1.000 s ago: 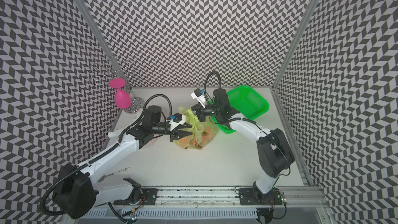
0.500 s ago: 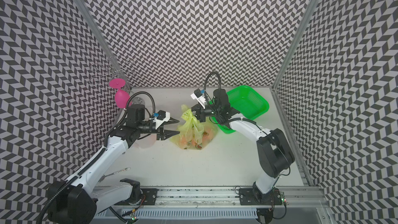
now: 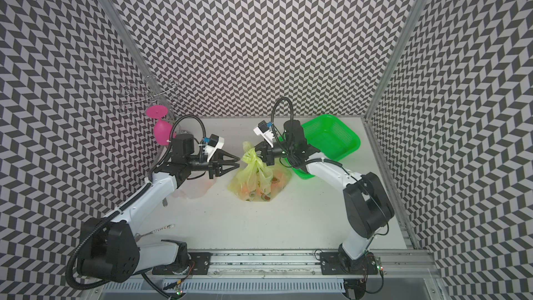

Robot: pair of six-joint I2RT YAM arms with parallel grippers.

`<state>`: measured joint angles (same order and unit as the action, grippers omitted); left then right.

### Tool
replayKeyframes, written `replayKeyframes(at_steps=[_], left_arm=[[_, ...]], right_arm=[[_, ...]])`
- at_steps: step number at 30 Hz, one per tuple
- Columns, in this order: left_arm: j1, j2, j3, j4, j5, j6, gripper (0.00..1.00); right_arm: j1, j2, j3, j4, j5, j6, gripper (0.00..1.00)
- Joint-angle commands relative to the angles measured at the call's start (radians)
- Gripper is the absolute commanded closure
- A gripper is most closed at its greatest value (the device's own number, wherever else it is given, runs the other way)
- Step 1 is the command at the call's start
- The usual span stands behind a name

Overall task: Place the oranges into plastic bags & tie knots
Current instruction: Tie the plastic bag at the center of the board.

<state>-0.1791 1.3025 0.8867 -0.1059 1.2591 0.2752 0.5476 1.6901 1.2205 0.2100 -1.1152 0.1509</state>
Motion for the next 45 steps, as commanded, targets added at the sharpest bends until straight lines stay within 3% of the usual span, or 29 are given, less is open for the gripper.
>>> replayKeyframes(at_steps=[1, 11, 24, 31, 39, 45], left_arm=[[-0.033, 0.004, 0.036, 0.070, 0.018, -0.054, 0.60], [-0.104, 0.039, 0.050, 0.089, -0.039, -0.072, 0.65], [-0.072, 0.031, 0.041, 0.135, -0.047, -0.112, 0.60], [-0.095, 0.054, 0.049, 0.129, -0.047, -0.100, 0.75], [-0.095, 0.056, 0.054, 0.138, -0.047, -0.102, 0.83], [-0.093, 0.049, 0.042, 0.138, -0.047, -0.087, 1.00]], right_arm=[[0.006, 0.001, 0.029, 0.018, -0.001, -0.020, 1.00], [0.008, 0.000, 0.037, 0.008, -0.003, -0.027, 1.00], [0.009, -0.007, 0.042, -0.012, 0.000, -0.050, 1.00], [0.012, -0.005, 0.047, -0.023, 0.002, -0.057, 1.00], [0.014, -0.008, 0.039, -0.023, 0.002, -0.066, 1.00], [0.014, -0.015, 0.042, -0.038, 0.011, -0.080, 1.00]])
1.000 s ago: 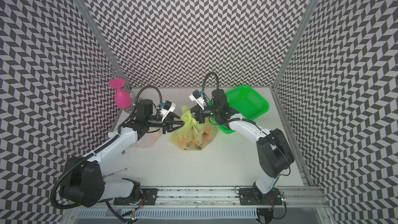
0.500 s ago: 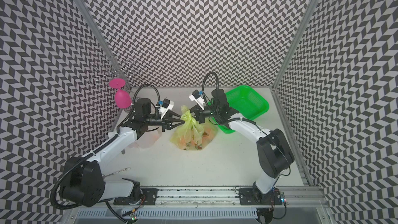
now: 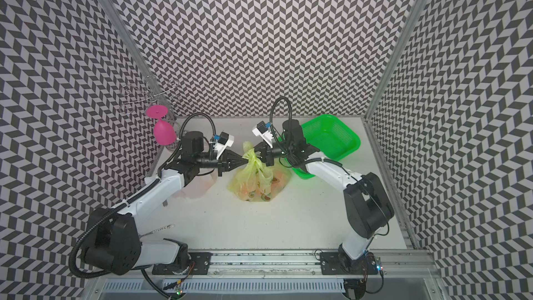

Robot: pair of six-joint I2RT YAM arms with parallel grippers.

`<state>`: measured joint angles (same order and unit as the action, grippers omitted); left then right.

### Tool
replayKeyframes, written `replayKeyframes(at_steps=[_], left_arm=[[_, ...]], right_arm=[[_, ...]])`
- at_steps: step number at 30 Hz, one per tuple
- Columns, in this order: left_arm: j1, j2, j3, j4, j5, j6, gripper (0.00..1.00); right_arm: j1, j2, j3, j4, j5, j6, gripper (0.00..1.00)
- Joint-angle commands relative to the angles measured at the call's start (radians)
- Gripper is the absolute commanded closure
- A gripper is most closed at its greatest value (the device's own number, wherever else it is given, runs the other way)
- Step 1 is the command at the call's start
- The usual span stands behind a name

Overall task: Place the oranges into plastic bags & tie knots
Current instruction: Tie the plastic bag at the center of the board.

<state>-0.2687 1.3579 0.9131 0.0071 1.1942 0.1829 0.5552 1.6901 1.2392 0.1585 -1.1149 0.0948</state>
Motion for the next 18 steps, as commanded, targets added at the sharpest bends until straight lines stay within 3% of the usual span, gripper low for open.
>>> replayKeyframes(at_steps=[1, 5, 10, 13, 18], left_arm=[[-0.004, -0.009, 0.013, 0.028, 0.014, 0.007, 1.00], [-0.004, -0.026, -0.004, 0.039, -0.018, -0.005, 1.00], [-0.004, -0.057, -0.031, 0.053, -0.088, -0.032, 1.00], [-0.004, -0.072, -0.037, 0.053, -0.115, -0.047, 1.00], [-0.007, -0.086, -0.043, 0.049, -0.137, -0.059, 1.00]], right_arm=[[0.006, -0.015, 0.023, 0.011, 0.013, -0.028, 1.00], [-0.002, -0.030, 0.030, -0.019, 0.033, -0.056, 0.96], [-0.049, -0.106, 0.032, -0.129, 0.088, -0.166, 0.63], [-0.089, -0.180, -0.012, -0.161, 0.114, -0.228, 0.51], [-0.095, -0.289, -0.013, -0.414, 0.195, -0.493, 0.31]])
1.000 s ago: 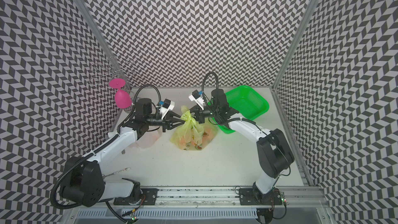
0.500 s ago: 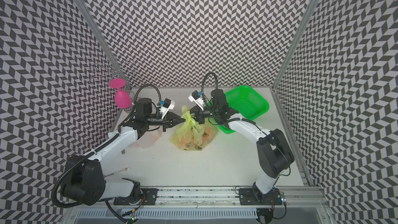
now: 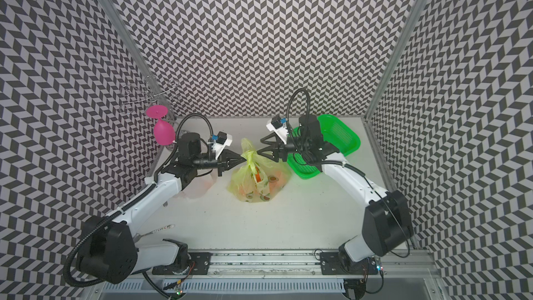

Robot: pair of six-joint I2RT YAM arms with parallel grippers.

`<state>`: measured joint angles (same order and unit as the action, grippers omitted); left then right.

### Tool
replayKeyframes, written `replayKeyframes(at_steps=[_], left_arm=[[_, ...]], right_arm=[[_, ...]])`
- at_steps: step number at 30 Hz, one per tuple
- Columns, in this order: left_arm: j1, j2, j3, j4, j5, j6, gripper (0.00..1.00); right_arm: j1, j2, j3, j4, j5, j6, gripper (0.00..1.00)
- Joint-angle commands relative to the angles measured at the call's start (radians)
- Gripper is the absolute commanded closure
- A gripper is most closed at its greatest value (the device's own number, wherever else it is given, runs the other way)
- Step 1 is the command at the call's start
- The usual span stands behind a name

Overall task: Place the oranges into plastic bags & tie knots
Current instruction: Tie the plastic bag at the center of the board.

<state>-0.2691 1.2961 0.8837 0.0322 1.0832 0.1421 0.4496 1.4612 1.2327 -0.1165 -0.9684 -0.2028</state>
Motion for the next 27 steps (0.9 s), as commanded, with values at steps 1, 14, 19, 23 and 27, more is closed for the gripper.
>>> replayKeyframes(at_steps=[1, 14, 19, 23, 27], left_arm=[[-0.007, -0.024, -0.014, 0.020, -0.030, -0.016, 1.00], [-0.008, -0.038, -0.020, 0.008, -0.059, -0.015, 1.00], [-0.009, -0.037, -0.020, 0.012, -0.062, -0.018, 1.00], [-0.012, -0.039, -0.021, 0.014, -0.064, -0.018, 1.00], [-0.013, -0.040, -0.023, 0.016, -0.068, -0.015, 1.00]], right_arm=[[0.017, -0.083, -0.009, -0.182, 0.058, -0.240, 0.27], [0.202, -0.109, -0.026, -0.244, 0.245, -0.282, 0.12], [0.240, -0.078, -0.027, -0.202, 0.307, -0.227, 0.15], [0.251, -0.067, -0.030, -0.175, 0.344, -0.192, 0.24], [0.251, -0.074, -0.034, -0.168, 0.366, -0.187, 0.50]])
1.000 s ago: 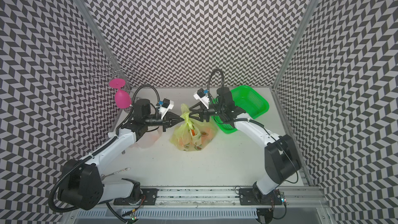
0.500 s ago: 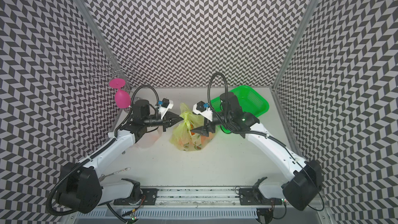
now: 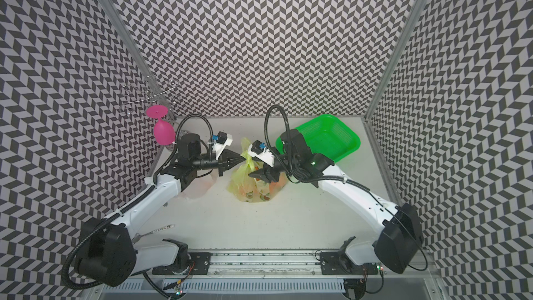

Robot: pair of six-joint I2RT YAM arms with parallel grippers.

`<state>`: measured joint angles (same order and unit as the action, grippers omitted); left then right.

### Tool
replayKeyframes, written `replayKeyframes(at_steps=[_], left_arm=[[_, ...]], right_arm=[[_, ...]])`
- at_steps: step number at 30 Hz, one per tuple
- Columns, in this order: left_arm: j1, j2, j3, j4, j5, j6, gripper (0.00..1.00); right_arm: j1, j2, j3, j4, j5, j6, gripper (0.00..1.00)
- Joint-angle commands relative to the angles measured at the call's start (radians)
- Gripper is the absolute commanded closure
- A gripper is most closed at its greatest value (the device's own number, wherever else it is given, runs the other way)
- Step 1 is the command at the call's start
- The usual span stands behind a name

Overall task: Place the oranges into plastic bags & tie knots
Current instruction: Tie the plastic bag at the center of the board.

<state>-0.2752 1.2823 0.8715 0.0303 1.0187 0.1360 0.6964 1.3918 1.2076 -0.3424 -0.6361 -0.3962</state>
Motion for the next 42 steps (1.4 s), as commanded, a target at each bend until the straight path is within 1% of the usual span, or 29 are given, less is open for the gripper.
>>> replayKeyframes(at_steps=[1, 4, 7, 8, 10, 13, 17, 20, 23, 30, 32, 34, 39, 40, 41, 42], left_arm=[[-0.007, -0.026, -0.011, 0.017, -0.005, -0.006, 1.00], [-0.007, -0.033, -0.011, 0.012, -0.011, 0.005, 1.00], [-0.004, -0.046, -0.003, -0.018, -0.024, 0.040, 1.00], [-0.001, -0.055, 0.003, -0.037, -0.029, 0.059, 1.00], [0.009, -0.069, 0.013, -0.074, -0.042, 0.091, 1.00], [0.024, -0.087, 0.039, -0.145, -0.088, 0.131, 1.00], [0.039, -0.088, 0.101, -0.303, -0.101, 0.226, 1.00], [0.052, -0.089, 0.139, -0.381, -0.165, 0.269, 1.00], [0.079, -0.079, 0.180, -0.450, -0.199, 0.305, 1.00], [0.162, -0.052, 0.262, -0.582, -0.206, 0.380, 1.00], [0.192, -0.048, 0.274, -0.583, -0.215, 0.382, 1.00], [0.212, -0.044, 0.271, -0.555, -0.265, 0.373, 1.00], [0.232, -0.045, 0.165, -0.348, -0.563, 0.383, 1.00], [0.236, -0.037, 0.145, -0.319, -0.598, 0.390, 1.00], [0.238, -0.027, 0.133, -0.305, -0.610, 0.396, 1.00], [0.237, -0.021, 0.128, -0.315, -0.583, 0.400, 1.00]], right_arm=[[0.003, -0.009, -0.007, 0.053, 0.037, 0.004, 0.55], [-0.001, -0.025, -0.017, 0.046, 0.047, -0.006, 0.69], [-0.018, -0.051, -0.035, 0.045, 0.075, -0.016, 0.88], [-0.030, -0.064, -0.043, 0.042, 0.074, -0.019, 0.92], [-0.059, -0.092, -0.063, 0.042, 0.056, -0.028, 0.96], [-0.105, -0.132, -0.087, 0.029, 0.021, -0.046, 0.98], [-0.148, -0.168, -0.110, 0.007, 0.037, -0.055, 1.00], [-0.167, -0.187, -0.132, -0.008, 0.089, -0.077, 1.00], [-0.178, -0.201, -0.161, -0.015, 0.153, -0.093, 1.00], [-0.183, -0.208, -0.229, -0.034, 0.344, -0.144, 1.00], [-0.183, -0.200, -0.249, -0.046, 0.407, -0.164, 1.00], [-0.184, -0.187, -0.272, -0.055, 0.463, -0.189, 1.00], [-0.191, -0.169, -0.409, 0.003, 0.592, -0.259, 1.00], [-0.193, -0.160, -0.423, 0.009, 0.607, -0.268, 1.00], [-0.194, -0.153, -0.430, 0.013, 0.611, -0.271, 1.00], [-0.193, -0.146, -0.423, 0.005, 0.584, -0.274, 1.00]])
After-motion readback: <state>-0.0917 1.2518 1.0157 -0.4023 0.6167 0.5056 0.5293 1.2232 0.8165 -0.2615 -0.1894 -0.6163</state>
